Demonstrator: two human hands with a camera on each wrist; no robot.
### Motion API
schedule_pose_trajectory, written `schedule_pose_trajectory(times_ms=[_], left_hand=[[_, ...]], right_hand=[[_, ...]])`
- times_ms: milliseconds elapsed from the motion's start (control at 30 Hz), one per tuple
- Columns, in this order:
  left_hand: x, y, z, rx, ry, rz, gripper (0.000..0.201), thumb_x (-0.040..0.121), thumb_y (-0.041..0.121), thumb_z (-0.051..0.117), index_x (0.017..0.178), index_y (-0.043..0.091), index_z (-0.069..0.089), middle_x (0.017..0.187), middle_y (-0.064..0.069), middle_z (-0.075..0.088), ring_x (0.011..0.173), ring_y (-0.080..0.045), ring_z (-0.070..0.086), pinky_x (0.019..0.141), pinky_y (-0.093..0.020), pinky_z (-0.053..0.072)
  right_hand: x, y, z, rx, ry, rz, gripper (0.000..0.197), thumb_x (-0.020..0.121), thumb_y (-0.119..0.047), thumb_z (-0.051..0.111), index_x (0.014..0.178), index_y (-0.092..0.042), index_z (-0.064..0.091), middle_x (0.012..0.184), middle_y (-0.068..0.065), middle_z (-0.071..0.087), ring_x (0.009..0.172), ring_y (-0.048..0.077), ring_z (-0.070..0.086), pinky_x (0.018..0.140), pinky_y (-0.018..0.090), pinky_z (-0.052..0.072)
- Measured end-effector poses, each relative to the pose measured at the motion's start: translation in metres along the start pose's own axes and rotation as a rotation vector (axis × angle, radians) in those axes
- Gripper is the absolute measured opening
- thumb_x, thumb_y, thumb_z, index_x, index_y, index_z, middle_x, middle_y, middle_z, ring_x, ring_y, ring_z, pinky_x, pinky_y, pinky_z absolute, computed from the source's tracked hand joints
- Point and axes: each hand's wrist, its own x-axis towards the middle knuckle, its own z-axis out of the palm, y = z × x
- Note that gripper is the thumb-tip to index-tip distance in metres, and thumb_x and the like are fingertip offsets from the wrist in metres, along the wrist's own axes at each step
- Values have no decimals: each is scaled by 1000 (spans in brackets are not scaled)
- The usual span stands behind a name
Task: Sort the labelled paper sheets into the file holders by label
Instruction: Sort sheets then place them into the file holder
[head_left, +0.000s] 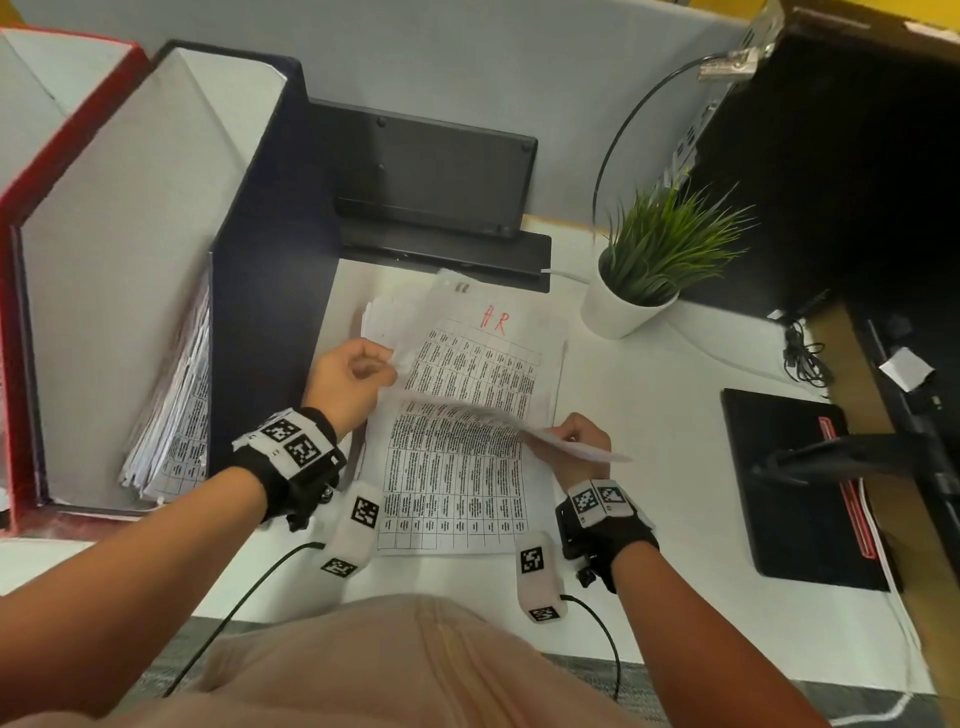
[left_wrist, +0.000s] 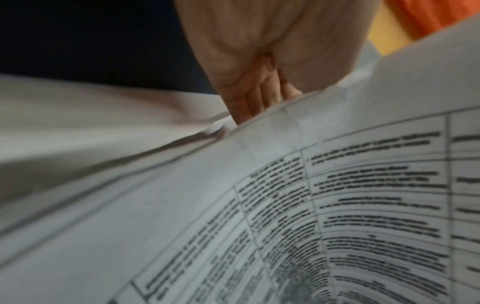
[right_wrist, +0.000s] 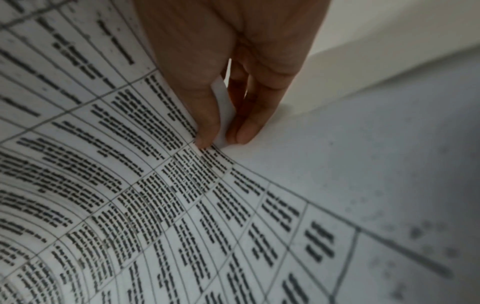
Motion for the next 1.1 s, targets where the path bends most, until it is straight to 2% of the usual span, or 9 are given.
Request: schedule_pose_trajectory(times_ms=[100, 200, 300, 500, 667, 733, 833, 967, 1100], left_hand=[[-3, 3, 0, -22, -72, -20, 17, 85, 0, 61, 85, 15, 67, 87, -1, 69, 89, -20, 64, 85, -34, 51], [-5, 6, -1, 22, -94, -30, 28, 84, -10, 55, 70, 12, 66, 78, -1, 65, 84, -20, 61, 86, -31, 49], [-7, 11, -2, -24, -162, -30, 36, 77, -24, 45, 60, 5, 58, 71, -9, 59, 77, -20, 58, 81, -27, 47], [-4, 19, -7, -79, -148, -122, 28, 80, -10, 42, 61, 3, 57, 72, -14, 57, 70, -22, 54, 73, -27, 44], [22, 15, -6, 39, 51, -392, 42, 88, 39, 48, 81, 2, 67, 74, -12, 64, 65, -26, 57, 58, -29, 45], [29, 10, -6, 301, -20, -420, 42, 83, 38, 62, 95, -2, 65, 84, -14, 66, 77, -30, 63, 65, -32, 51], [32, 9, -1, 616, -57, -324, 46, 70, 43, 77, 89, 3, 68, 87, -9, 67, 79, -24, 63, 62, -27, 48], [29, 18, 5, 756, -39, -238, 34, 67, 39, 80, 76, 7, 70, 69, -1, 62, 64, -14, 56, 56, -23, 44], [27, 20, 5, 750, -93, -210, 19, 79, 23, 73, 81, 4, 71, 86, -11, 69, 76, -24, 63, 64, -28, 52]], right_hand=[[-5, 2, 0, -59, -9, -98, 43, 62, -3, 84, 99, 1, 62, 95, 9, 67, 86, 20, 63, 79, 26, 53], [-9, -2, -1, 26, -5, -175, 73, 58, 8, 83, 121, 1, 47, 112, 14, 62, 103, 25, 60, 84, 35, 55], [-9, -3, -4, 68, -77, -172, 77, 62, 12, 78, 129, -8, 46, 116, 11, 60, 106, 22, 58, 91, 38, 51], [-12, -6, -4, -131, -123, -138, 11, 72, 6, 73, 79, 5, 65, 77, 20, 64, 74, 21, 57, 73, 38, 53], [-3, -7, -5, 386, -125, 144, 55, 70, 23, 39, 28, -10, 48, 36, -3, 42, 36, 13, 42, 40, 16, 43], [-4, -6, -3, 410, -118, 147, 56, 69, 24, 37, 26, -11, 47, 33, -4, 40, 31, 10, 41, 36, 13, 41], [-3, -4, -4, 348, -121, 69, 49, 72, 28, 38, 36, -3, 48, 34, -6, 44, 29, 5, 42, 35, 11, 38], [0, 4, -5, 141, -124, -84, 40, 76, 26, 47, 58, -9, 54, 44, -2, 53, 37, -4, 47, 45, 13, 43], [-2, 5, -2, -8, -85, -254, 44, 69, 26, 60, 57, -16, 55, 57, 2, 50, 43, -7, 49, 49, 5, 40]])
